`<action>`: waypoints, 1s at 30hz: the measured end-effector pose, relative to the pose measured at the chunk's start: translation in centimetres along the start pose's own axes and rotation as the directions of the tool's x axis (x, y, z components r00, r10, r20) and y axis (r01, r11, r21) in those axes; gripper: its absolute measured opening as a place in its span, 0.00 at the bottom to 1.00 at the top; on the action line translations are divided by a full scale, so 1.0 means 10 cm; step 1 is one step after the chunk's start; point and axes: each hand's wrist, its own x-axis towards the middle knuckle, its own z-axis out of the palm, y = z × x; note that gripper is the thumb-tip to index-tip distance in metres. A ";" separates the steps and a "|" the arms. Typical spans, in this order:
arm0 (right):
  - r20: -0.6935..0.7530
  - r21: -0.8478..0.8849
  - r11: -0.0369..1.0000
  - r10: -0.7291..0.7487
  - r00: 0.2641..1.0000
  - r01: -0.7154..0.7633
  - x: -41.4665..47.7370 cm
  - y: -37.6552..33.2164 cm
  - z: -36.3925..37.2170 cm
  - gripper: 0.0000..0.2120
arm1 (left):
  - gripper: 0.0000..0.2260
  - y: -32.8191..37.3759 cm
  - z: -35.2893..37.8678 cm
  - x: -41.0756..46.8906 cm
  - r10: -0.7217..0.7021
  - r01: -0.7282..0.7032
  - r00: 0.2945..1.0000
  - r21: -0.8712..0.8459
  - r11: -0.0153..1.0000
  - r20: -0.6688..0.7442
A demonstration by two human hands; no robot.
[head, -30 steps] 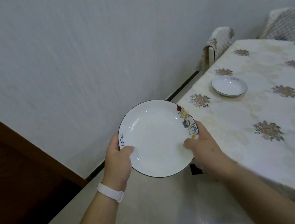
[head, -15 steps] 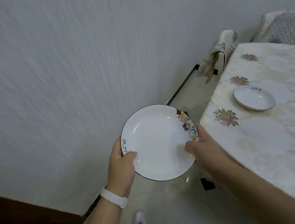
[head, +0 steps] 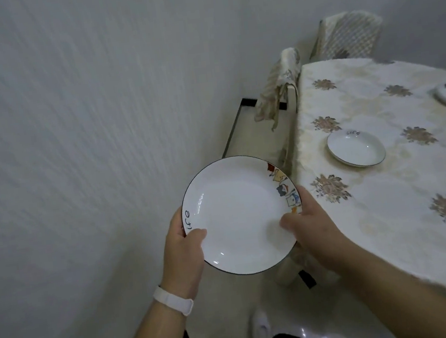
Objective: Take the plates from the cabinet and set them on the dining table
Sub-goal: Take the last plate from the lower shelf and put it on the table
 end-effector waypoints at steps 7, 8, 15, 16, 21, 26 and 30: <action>-0.162 0.094 0.994 0.072 0.984 -0.057 0.93 0.12 -0.28 0.27 | 0.24 -0.22 0.51 1.02 -0.071 0.067 0.991 0.035 0.997 0.110; -0.160 0.100 0.992 0.086 0.983 -0.071 1.11 0.10 -0.28 0.26 | 0.24 -0.24 0.56 1.19 -0.083 0.079 0.991 0.040 0.996 0.104; -0.160 0.050 0.996 0.087 0.983 -0.080 2.59 -0.18 -0.46 0.24 | 0.22 -0.09 1.06 2.65 -0.097 0.093 0.994 0.075 0.993 0.053; -0.170 0.054 0.995 0.094 0.981 -0.086 2.73 -0.24 -0.54 0.25 | 0.22 -0.03 1.17 2.82 -0.091 0.086 0.993 0.073 0.994 0.079; -0.205 0.095 0.995 0.049 0.978 -0.030 3.33 -0.57 -0.95 0.23 | 0.24 0.20 1.70 3.49 -0.022 0.015 0.988 0.047 0.999 0.156; -0.262 0.152 0.988 0.038 0.964 0.003 3.65 -0.71 -1.31 0.24 | 0.23 0.28 2.13 3.89 -0.023 0.013 0.973 0.045 0.999 0.228; -0.367 0.180 0.984 0.086 0.926 -0.020 3.90 -0.63 -1.50 0.24 | 0.23 0.32 2.47 4.31 -0.039 -0.001 0.944 0.119 0.993 0.329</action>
